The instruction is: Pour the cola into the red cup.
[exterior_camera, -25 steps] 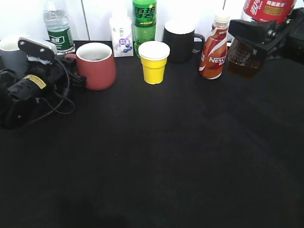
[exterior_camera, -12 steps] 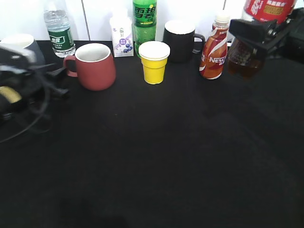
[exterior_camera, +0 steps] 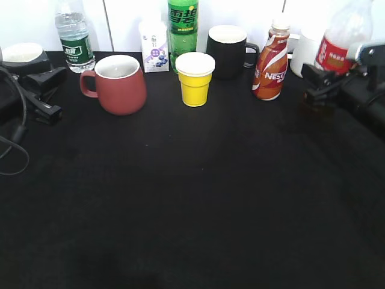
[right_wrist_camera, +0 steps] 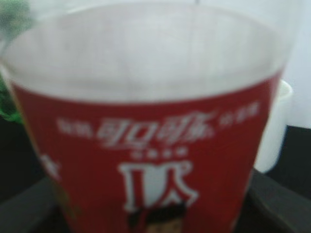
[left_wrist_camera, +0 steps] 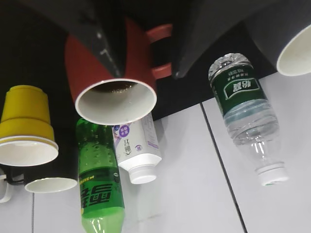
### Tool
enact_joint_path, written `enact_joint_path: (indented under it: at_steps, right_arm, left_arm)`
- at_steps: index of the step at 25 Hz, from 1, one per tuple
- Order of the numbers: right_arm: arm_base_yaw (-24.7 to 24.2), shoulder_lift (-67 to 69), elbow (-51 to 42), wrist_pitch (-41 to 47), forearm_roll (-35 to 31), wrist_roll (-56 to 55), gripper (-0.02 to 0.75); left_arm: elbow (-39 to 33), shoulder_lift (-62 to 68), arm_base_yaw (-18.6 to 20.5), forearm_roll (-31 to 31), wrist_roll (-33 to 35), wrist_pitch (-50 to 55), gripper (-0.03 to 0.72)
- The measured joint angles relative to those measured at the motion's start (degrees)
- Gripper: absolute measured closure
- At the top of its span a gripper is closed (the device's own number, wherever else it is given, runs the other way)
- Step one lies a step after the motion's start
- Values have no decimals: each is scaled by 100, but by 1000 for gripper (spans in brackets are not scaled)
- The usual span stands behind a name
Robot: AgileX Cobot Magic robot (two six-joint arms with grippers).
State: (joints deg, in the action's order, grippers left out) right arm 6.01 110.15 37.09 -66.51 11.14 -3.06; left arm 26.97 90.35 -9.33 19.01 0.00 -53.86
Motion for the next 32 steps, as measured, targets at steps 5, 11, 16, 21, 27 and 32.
enact_joint_path:
  at_steps: [5, 11, 16, 21, 27, 32]
  right_arm:
    - [0, 241, 112, -95, -114, 65, 216]
    - [0, 89, -468, 126, -349, -260, 129]
    - [0, -945, -1224, 1843, -517, -281, 129]
    - [0, -2885, 22, 6717, -582, -281, 146]
    - [549, -4566, 1044, 9135, -1243, -274, 164]
    - [1824, -6311, 1048, 10571, -1335, -360, 164]
  left_arm:
    - [0, 0, 0, 16, 0, 12, 443]
    - [0, -18, 0, 32, -58, 17, 443]
    - [0, -250, 0, 156, -898, 952, 443]
    - [1099, -1238, -782, 97, -2119, 5475, 443]
    - [1728, -3753, -1283, -570, -2132, 8733, 443]
    - [1659, -6442, -1283, -826, -1324, 10694, 443]
